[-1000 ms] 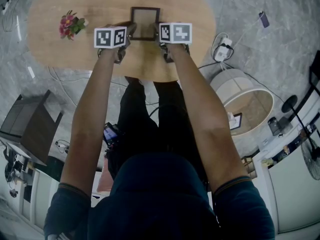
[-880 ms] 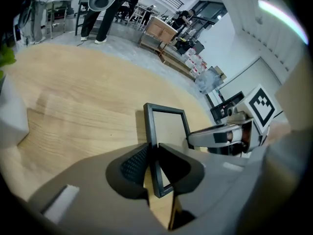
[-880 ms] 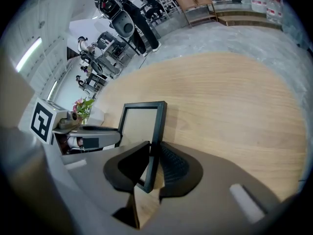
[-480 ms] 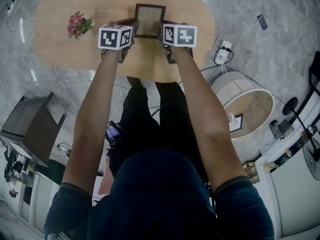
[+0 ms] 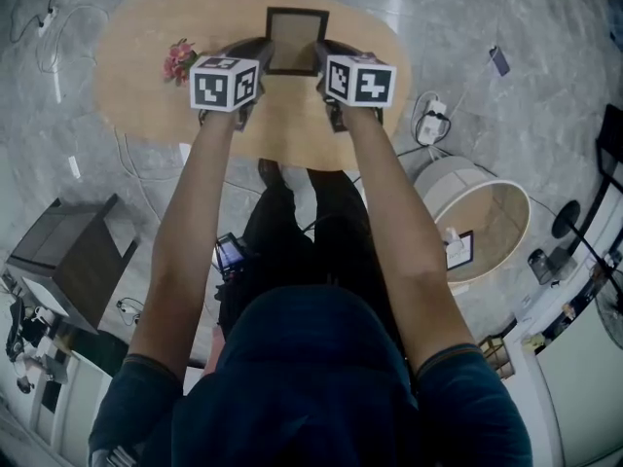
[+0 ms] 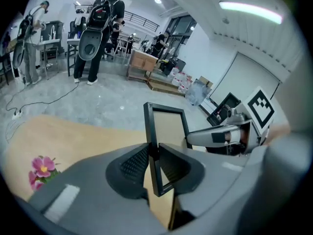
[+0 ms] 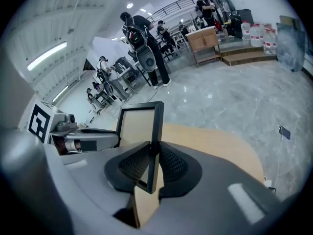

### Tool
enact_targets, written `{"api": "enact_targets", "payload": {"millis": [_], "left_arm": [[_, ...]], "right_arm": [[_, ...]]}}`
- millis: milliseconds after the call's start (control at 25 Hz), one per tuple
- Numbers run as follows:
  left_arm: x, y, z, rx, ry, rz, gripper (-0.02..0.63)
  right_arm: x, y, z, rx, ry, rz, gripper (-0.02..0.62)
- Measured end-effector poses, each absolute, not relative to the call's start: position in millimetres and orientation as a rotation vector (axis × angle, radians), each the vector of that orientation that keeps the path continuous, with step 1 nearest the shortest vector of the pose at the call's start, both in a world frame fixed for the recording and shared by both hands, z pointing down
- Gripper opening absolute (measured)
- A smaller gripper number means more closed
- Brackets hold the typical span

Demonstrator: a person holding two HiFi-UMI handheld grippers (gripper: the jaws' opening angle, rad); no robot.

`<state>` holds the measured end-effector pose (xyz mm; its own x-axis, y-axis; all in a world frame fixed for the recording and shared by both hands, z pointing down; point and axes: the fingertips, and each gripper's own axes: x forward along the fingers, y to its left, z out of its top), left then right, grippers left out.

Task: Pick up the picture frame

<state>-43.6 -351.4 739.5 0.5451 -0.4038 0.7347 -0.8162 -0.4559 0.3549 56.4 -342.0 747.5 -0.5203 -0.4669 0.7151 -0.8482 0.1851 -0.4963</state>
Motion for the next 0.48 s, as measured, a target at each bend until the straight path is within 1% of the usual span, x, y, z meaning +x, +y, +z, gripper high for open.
{"api": "enact_targets", "payload": {"millis": [480], "left_arm": [[-66.7, -362.3, 558.0, 2.335, -1.109, 0.58, 0.058]], "right_arm": [[33.9, -352.2, 564.2, 1.376, -2.31, 1.017, 0.066]]}}
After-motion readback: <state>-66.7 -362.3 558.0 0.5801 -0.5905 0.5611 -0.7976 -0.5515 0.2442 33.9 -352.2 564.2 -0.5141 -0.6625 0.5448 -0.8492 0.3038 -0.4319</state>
